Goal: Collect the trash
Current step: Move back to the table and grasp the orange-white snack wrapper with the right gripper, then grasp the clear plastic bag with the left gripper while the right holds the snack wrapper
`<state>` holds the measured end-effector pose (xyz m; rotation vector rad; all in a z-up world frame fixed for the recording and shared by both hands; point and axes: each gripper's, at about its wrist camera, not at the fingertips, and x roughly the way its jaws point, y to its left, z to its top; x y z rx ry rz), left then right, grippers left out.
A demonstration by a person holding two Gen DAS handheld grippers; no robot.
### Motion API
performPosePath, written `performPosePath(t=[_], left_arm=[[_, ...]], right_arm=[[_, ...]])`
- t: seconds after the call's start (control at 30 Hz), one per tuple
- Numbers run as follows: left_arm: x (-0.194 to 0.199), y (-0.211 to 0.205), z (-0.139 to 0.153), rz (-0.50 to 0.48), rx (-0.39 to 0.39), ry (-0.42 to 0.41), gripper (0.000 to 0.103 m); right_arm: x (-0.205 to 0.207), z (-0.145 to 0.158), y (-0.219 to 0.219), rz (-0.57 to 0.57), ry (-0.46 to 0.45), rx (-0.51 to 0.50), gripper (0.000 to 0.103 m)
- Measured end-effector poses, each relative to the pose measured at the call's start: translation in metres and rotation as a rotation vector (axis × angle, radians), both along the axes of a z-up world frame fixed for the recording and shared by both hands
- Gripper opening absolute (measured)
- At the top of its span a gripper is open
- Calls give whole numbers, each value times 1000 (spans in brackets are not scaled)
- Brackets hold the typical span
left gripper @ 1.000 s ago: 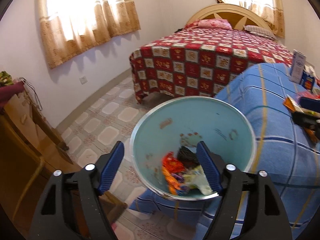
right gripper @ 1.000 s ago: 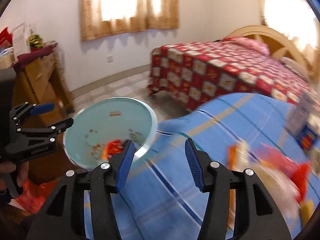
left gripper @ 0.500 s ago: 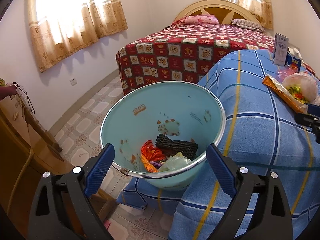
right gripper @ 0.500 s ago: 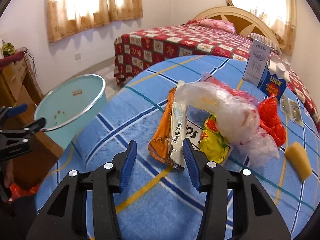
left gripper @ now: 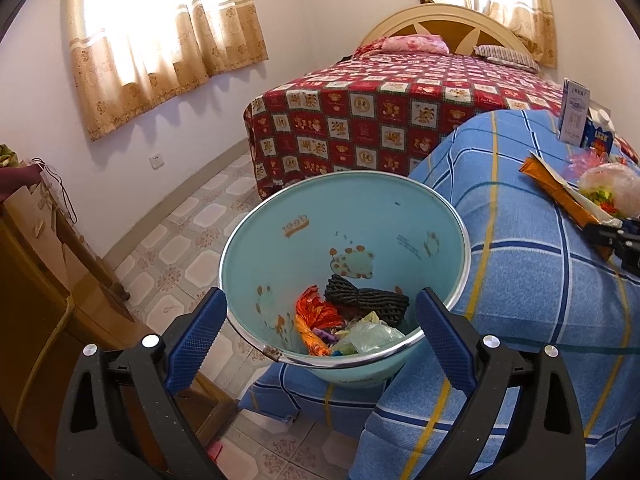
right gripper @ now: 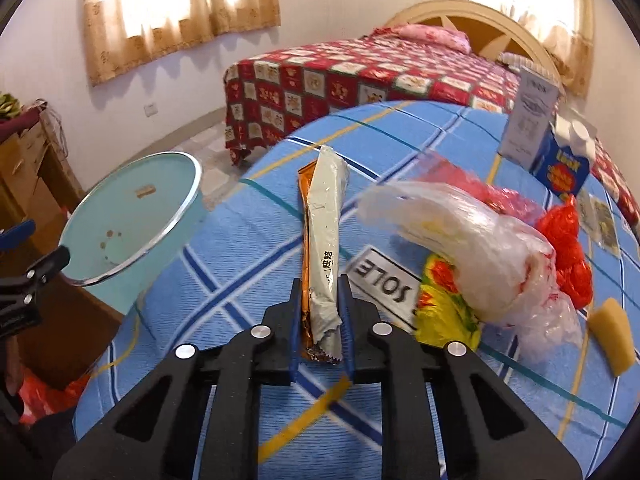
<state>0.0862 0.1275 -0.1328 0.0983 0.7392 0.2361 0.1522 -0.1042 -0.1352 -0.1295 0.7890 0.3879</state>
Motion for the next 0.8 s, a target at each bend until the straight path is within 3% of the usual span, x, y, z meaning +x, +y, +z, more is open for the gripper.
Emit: performPosePath(t=[0.1, 0.33, 0.57, 0.8], left_arm=[[-1, 1, 5, -2, -2, -8, 93], [2, -12, 20, -38, 5, -29, 93], [11, -69, 24, -161, 8, -27, 93], [27, -156, 35, -305, -17, -55, 93]], right_arm=[[-8, 6, 6, 31, -34, 12, 16], [-52, 55, -5, 73, -174, 52, 15], [-79, 79, -95, -111, -252, 67, 16], [-87, 58, -185, -331, -235, 19, 16]])
